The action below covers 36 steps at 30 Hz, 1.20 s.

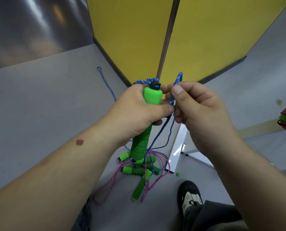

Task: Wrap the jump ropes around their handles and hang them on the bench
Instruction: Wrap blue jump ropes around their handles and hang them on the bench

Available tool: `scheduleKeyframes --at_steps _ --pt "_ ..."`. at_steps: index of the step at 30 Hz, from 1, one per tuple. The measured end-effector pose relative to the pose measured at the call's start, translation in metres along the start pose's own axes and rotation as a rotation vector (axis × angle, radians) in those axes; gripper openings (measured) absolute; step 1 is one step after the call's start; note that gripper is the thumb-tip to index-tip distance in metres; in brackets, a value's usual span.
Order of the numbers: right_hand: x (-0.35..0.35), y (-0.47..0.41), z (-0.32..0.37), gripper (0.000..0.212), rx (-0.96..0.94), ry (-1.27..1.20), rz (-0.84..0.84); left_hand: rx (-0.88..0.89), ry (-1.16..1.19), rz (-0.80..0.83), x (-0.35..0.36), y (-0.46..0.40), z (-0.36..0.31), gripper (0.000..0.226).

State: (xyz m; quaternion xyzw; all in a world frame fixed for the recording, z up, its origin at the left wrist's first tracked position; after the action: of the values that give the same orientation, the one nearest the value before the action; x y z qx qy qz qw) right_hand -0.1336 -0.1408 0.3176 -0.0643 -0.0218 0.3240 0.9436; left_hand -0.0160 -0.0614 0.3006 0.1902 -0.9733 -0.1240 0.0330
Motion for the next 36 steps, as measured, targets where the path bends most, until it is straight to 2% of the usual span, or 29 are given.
scheduleKeyframes --at_steps 2,5,8,11,15,17,19,24,27,30,33,36 --pt "0.001 0.0 -0.003 0.015 0.016 0.002 0.022 0.028 0.031 -0.014 0.0 0.001 -0.003 0.04" --pt "0.002 0.002 -0.013 0.018 0.125 0.008 0.059 0.064 0.21 -0.103 -0.008 0.003 -0.011 0.032" --pt "0.014 0.008 -0.021 0.022 0.221 0.055 0.231 0.083 0.398 -0.176 -0.022 0.002 -0.017 0.03" --pt "0.023 0.013 -0.016 0.022 0.191 0.172 0.35 0.077 0.452 -0.238 -0.033 0.001 -0.017 0.031" --pt "0.027 0.014 -0.005 0.016 0.142 0.117 0.39 0.051 0.491 -0.256 -0.032 0.002 -0.013 0.03" --pt "0.026 0.012 -0.004 0.011 0.102 0.112 0.364 0.05 0.478 -0.25 -0.031 0.001 -0.013 0.03" --pt "0.019 0.008 -0.002 0.013 0.058 0.07 0.263 0.022 0.427 -0.214 -0.028 0.001 -0.013 0.031" --pt "0.002 0.001 0.006 0.016 0.034 -0.018 0.041 -0.09 0.127 0.05 0.001 0.006 -0.005 0.036" --pt "-0.002 0.0 0.002 0.019 0.061 -0.003 0.001 -0.06 0.142 0.022 0.004 0.006 -0.006 0.034" --pt "0.005 0.003 -0.01 0.028 0.16 -0.046 0.085 -0.03 0.296 -0.058 -0.004 0.005 -0.011 0.035" --pt "0.019 0.01 -0.022 0.028 0.315 -0.07 0.276 -0.033 0.429 -0.12 -0.014 0.006 -0.016 0.032" --pt "0.027 0.018 -0.027 0.026 0.338 0.082 0.45 -0.02 0.507 -0.168 -0.024 0.006 -0.018 0.028"
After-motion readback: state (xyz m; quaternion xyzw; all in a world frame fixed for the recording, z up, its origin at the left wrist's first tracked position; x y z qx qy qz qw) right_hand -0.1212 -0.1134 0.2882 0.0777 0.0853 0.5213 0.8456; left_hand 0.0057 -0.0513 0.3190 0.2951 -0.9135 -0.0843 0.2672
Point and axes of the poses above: each hand's wrist, its own y-axis away from the middle knuckle, its own x-axis out of the palm, z = x × y, the point moved 7 cm from there along -y, towards the middle knuckle, and after that the axes turned 6 degrees about -x, right-handed, at the moved point
